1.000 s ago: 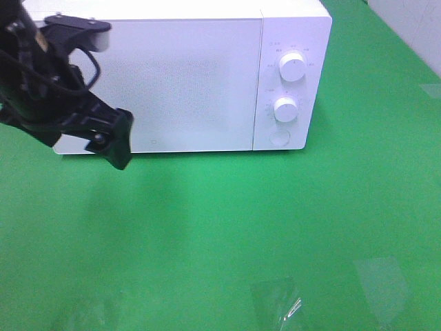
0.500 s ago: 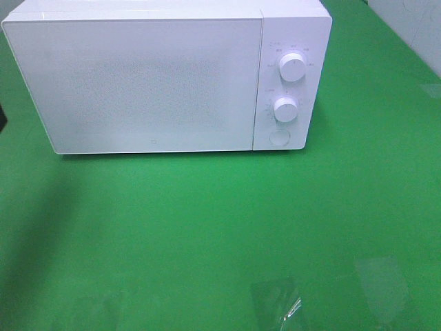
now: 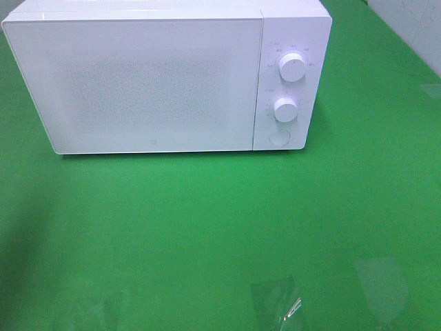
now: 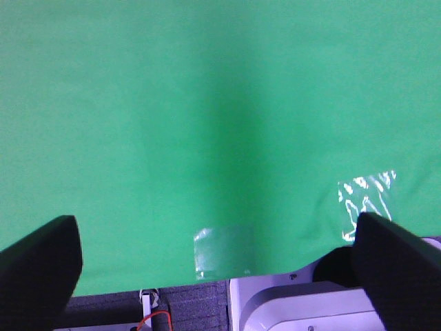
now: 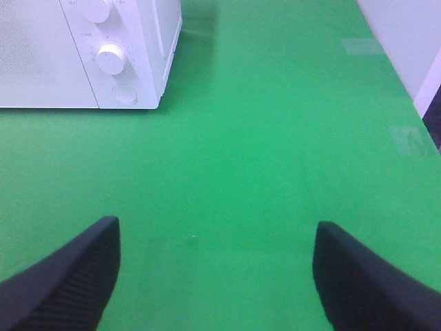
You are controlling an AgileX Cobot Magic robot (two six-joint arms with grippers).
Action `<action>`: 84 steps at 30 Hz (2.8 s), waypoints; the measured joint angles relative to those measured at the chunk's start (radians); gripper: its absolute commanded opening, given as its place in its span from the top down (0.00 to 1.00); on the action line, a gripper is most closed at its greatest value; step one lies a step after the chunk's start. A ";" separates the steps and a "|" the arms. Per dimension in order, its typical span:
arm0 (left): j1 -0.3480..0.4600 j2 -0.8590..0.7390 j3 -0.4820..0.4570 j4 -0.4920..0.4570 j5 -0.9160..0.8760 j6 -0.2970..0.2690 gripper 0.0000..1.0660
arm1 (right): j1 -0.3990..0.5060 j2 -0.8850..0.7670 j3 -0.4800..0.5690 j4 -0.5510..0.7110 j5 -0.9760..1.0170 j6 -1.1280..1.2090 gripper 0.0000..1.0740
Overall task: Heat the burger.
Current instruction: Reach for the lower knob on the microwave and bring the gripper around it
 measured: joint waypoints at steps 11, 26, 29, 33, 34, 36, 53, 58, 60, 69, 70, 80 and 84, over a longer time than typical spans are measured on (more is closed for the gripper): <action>0.000 -0.318 0.365 0.040 -0.132 0.023 0.06 | 0.000 0.000 0.000 0.000 0.000 0.000 0.29; 0.000 -0.741 0.402 0.044 -0.181 0.023 0.06 | 0.000 0.000 0.000 0.000 0.000 0.000 0.29; 0.000 -0.826 0.402 0.044 -0.176 0.023 0.06 | 0.000 0.000 0.000 0.000 0.000 0.000 0.29; 0.000 -0.932 0.430 0.044 -0.119 0.023 0.06 | 0.000 0.000 0.000 0.000 0.000 0.000 0.29; 0.000 -0.932 0.430 0.044 -0.119 0.023 0.06 | 0.000 0.000 0.000 0.000 0.000 0.000 0.29; 0.000 -0.948 0.433 0.044 -0.114 0.023 0.06 | 0.000 0.000 0.000 0.000 0.000 0.000 0.29; 0.004 -1.147 0.434 -0.022 -0.111 0.011 0.06 | 0.000 0.000 0.000 0.000 0.000 0.000 0.29; 0.026 -1.147 0.434 -0.024 -0.111 0.008 0.06 | 0.000 0.000 0.000 0.000 0.000 0.000 0.29; 0.026 -1.147 0.434 -0.025 -0.111 0.007 0.06 | 0.000 0.000 0.000 0.000 0.000 0.000 0.29; 0.026 -1.147 0.434 -0.027 -0.111 0.007 0.06 | 0.000 0.000 0.000 0.001 0.000 0.000 0.29; 0.026 -1.147 0.434 -0.027 -0.111 0.007 0.06 | 0.000 0.000 0.000 0.001 0.000 0.000 0.29; 0.026 -1.147 0.434 -0.027 -0.111 0.007 0.06 | 0.000 0.000 -0.017 0.001 -0.047 0.055 0.29; 0.026 -1.147 0.434 -0.028 -0.111 0.007 0.06 | 0.000 0.036 -0.028 -0.003 -0.120 0.060 0.29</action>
